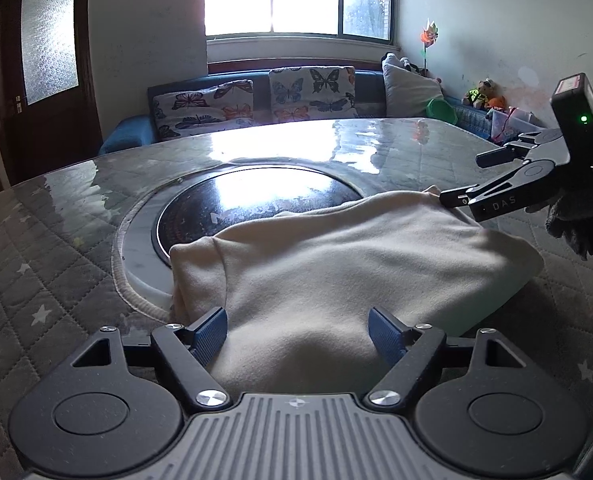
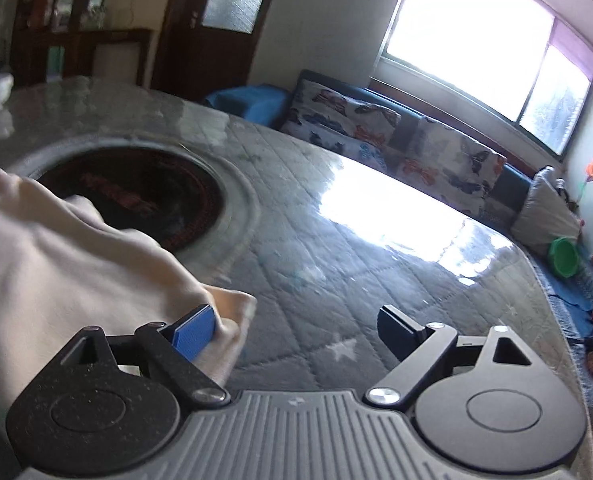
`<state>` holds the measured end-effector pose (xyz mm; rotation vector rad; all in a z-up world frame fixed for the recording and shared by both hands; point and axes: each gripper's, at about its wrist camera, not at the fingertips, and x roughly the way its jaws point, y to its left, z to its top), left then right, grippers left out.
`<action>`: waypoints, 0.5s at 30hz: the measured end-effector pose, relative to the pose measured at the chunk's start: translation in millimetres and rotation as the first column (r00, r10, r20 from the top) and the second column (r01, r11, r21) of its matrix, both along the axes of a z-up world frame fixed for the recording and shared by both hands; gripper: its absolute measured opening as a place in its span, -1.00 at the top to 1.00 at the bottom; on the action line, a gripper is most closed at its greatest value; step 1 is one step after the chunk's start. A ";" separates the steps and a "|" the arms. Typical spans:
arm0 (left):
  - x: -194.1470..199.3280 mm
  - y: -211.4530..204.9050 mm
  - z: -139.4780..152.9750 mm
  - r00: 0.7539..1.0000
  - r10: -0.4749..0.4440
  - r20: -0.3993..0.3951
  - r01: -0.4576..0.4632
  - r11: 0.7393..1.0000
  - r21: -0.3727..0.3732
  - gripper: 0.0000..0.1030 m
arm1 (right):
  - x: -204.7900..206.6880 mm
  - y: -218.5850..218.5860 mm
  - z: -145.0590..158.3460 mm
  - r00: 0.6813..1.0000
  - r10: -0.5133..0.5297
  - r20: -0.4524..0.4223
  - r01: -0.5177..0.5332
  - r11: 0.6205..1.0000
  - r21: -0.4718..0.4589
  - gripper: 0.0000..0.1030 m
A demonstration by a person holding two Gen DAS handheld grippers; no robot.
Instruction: Fold clothes
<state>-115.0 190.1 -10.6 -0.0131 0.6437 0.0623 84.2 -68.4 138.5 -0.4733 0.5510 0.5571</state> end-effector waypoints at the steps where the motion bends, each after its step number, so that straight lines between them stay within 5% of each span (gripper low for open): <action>1: -0.6 -0.2 0.4 1.000 0.001 0.000 -0.001 1.000 0.001 -0.56 | 4.0 -2.4 -0.6 1.000 -0.009 -0.022 0.009 1.000 0.022 -0.75; 8: -3.7 -0.5 2.5 1.000 0.011 0.002 -0.011 1.000 0.007 -0.56 | -11.5 -19.8 19.8 0.999 0.018 -0.050 -0.014 0.997 0.079 -0.75; 15: -7.9 0.4 2.1 1.000 0.018 0.001 -0.018 1.000 0.007 -0.56 | -56.8 -21.3 5.3 0.994 0.112 -0.009 -0.113 0.994 -0.012 -0.74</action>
